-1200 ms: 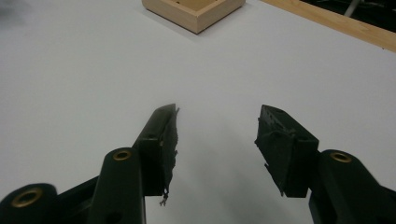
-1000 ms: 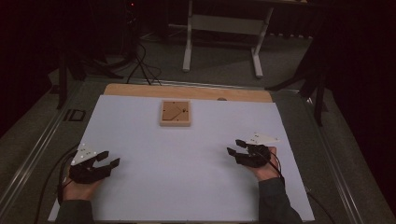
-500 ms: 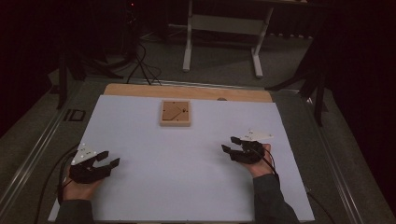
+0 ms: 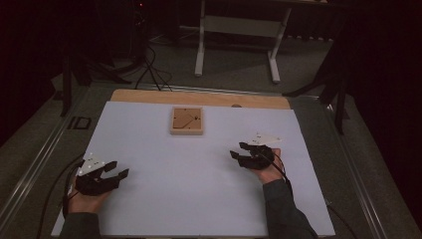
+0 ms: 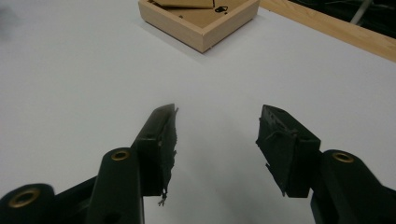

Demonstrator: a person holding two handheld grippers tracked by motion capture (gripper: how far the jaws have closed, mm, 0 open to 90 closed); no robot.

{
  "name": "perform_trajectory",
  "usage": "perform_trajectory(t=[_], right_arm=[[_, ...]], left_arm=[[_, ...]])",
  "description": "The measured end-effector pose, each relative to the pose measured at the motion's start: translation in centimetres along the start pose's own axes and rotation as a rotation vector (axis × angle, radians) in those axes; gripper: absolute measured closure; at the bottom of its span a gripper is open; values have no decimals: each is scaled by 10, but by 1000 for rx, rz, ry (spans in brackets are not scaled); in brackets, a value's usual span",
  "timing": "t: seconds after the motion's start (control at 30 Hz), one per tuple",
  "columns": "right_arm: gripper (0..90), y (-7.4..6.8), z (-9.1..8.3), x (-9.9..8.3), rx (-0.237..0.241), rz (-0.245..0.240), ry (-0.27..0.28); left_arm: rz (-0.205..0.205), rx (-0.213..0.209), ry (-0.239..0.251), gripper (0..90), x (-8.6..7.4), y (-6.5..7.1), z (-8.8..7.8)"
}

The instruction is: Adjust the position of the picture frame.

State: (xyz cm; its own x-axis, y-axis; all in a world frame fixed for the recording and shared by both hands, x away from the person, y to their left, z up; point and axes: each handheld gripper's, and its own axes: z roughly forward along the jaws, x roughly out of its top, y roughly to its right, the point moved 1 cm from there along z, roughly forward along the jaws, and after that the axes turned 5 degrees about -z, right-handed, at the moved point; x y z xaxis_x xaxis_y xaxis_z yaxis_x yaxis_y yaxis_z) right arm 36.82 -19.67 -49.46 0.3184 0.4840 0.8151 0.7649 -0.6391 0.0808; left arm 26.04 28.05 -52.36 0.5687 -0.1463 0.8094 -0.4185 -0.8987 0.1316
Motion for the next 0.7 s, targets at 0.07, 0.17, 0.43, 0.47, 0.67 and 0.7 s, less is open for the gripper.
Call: perform_trajectory(t=[0.07, 0.17, 0.43, 0.47, 0.67, 0.7], right_arm=[[456, 0, 3, 3, 2, 5, 0], [459, 1, 6, 6, 7, 10, 3], [472, 2, 16, 12, 4, 6, 13], [475, 2, 18, 13, 6, 5, 12], [491, -1, 29, 18, 8, 0, 15], [491, -1, 31, 18, 10, 3, 14]], left_arm=[[-1, 0, 0, 435, 0, 0, 0], [-2, -1, 2, 435, 0, 0, 0], [-1, 0, 0, 435, 0, 0, 1], [0, 1, 0, 435, 0, 0, 1], [0, 0, 2, 435, 0, -1, 1], [1, 0, 3, 435, 0, -1, 1]])
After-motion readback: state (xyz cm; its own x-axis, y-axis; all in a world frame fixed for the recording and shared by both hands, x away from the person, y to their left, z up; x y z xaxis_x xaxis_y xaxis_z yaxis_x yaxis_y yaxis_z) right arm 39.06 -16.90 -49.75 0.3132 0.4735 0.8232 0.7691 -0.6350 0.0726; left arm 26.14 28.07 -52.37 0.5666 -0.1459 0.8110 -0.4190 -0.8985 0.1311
